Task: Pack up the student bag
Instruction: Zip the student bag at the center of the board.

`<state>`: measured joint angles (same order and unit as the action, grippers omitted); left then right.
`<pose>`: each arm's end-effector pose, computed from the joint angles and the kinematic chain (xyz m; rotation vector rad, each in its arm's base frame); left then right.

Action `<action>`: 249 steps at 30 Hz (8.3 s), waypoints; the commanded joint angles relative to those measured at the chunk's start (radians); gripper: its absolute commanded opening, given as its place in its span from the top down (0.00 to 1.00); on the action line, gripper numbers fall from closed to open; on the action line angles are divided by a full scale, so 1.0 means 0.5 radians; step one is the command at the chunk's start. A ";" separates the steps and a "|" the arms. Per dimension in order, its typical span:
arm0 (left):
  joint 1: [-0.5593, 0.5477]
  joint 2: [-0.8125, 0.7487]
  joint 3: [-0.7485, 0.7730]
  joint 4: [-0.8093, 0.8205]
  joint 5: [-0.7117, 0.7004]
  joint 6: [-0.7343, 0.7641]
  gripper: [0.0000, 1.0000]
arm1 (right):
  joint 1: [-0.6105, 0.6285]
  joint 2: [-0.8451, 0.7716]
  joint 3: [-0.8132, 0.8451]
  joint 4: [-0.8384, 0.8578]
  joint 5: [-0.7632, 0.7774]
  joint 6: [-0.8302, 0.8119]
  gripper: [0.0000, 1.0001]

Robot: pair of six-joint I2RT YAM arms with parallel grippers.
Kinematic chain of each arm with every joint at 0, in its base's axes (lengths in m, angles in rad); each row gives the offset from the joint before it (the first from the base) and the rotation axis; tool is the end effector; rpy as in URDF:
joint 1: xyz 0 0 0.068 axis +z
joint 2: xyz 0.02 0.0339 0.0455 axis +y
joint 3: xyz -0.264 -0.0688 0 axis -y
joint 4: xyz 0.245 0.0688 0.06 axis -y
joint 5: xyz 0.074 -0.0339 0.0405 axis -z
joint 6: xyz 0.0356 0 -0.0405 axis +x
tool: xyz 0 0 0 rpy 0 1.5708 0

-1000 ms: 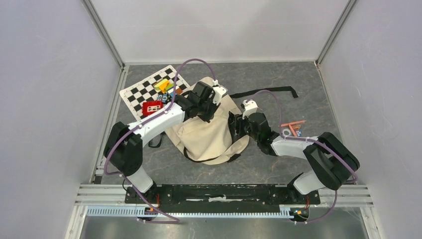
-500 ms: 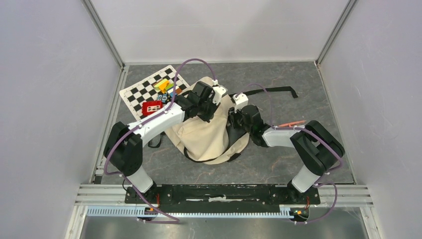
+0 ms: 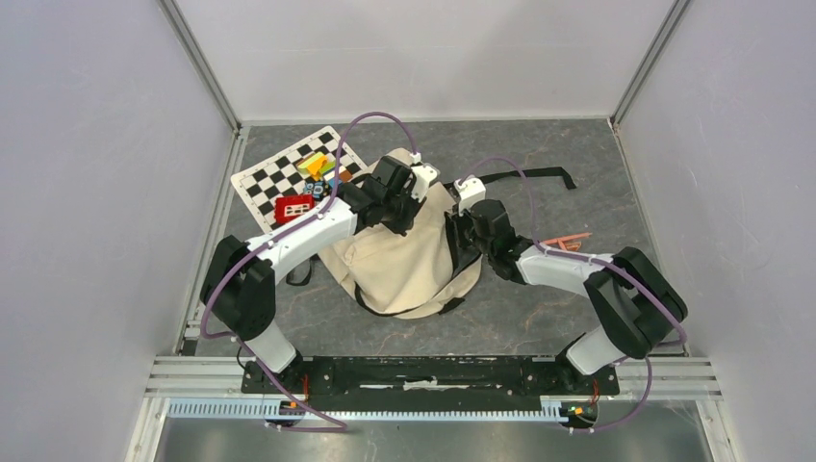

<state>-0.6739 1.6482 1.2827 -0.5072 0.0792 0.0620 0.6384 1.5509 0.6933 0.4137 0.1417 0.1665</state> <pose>0.2804 -0.2275 0.2613 0.9233 2.2960 -0.3647 0.2592 0.1861 0.1845 -0.3856 1.9925 0.3693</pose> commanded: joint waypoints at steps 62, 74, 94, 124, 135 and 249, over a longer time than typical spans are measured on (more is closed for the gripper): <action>-0.244 0.038 -0.165 0.785 0.032 -1.393 0.15 | -0.011 -1.012 -0.260 -1.233 -0.618 0.387 1.00; -0.278 0.408 0.004 0.705 0.110 -1.409 0.20 | -0.010 -1.079 -0.285 -1.171 -0.552 0.301 1.00; -0.286 0.498 0.076 1.241 0.116 -1.635 0.98 | 0.147 -1.135 -0.321 -1.439 -0.497 0.441 1.00; -0.150 0.366 -0.023 1.412 0.069 -1.382 0.98 | 0.917 -0.738 0.137 -0.959 -0.339 0.876 1.00; -0.092 0.454 0.138 1.389 0.033 -1.372 0.98 | 1.177 -0.559 0.192 -0.941 -0.296 0.927 1.00; -0.808 -1.017 -1.275 0.986 -0.949 -1.579 0.61 | 0.880 -1.356 -0.587 -0.697 0.530 1.664 0.11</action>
<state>-1.0985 1.1221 0.5961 -0.0738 -0.3176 -0.7891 1.0676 0.8650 0.3603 0.0303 0.3176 0.9825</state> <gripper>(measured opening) 0.429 0.894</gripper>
